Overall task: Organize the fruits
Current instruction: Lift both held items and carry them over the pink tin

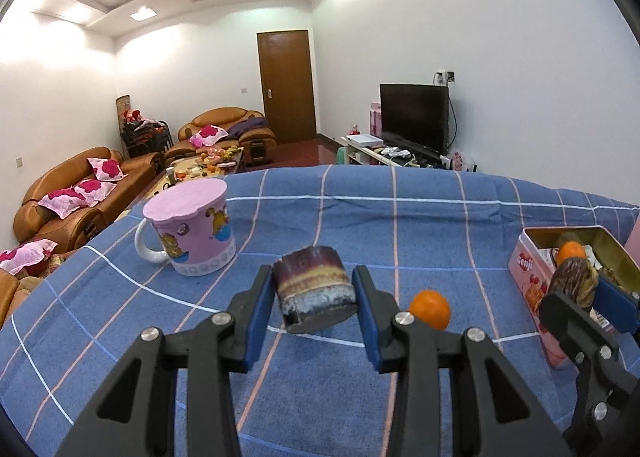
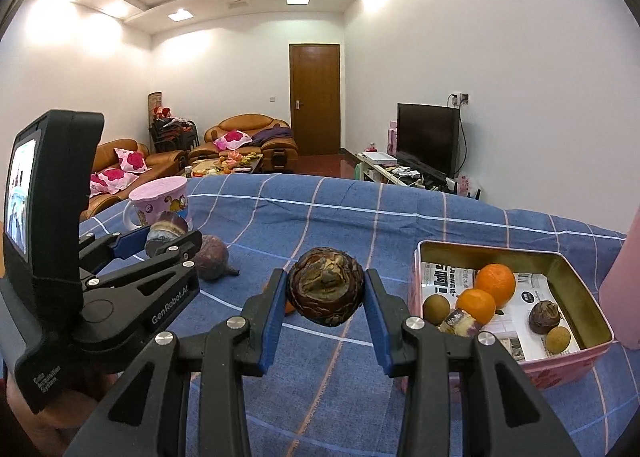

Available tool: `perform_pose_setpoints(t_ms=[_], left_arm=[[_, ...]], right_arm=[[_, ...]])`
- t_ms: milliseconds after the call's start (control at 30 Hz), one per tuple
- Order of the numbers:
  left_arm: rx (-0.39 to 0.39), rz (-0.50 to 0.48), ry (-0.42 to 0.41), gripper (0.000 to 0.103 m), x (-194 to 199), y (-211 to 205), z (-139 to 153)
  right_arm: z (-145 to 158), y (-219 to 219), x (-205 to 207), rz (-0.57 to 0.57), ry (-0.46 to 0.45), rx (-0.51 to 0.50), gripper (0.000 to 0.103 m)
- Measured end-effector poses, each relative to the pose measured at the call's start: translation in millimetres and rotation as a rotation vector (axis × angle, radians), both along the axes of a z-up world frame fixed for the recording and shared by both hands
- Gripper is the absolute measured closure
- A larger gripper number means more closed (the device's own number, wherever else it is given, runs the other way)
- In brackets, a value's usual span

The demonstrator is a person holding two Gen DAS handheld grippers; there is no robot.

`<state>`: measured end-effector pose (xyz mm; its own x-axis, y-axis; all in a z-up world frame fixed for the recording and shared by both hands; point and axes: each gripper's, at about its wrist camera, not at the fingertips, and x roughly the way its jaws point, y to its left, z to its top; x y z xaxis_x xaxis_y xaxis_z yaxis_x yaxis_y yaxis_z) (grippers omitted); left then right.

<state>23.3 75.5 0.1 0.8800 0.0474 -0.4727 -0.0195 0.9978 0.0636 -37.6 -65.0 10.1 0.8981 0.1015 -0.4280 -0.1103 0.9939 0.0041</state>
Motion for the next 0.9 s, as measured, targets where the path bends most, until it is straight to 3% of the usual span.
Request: perform_pose_setpoints(t_ms=[900], left_arm=[[-0.002, -0.028, -0.009, 0.062, -27, -37, 3]], right_arm=[[-1, -37, -13, -0.049, 0.037, 0.028, 0.063]])
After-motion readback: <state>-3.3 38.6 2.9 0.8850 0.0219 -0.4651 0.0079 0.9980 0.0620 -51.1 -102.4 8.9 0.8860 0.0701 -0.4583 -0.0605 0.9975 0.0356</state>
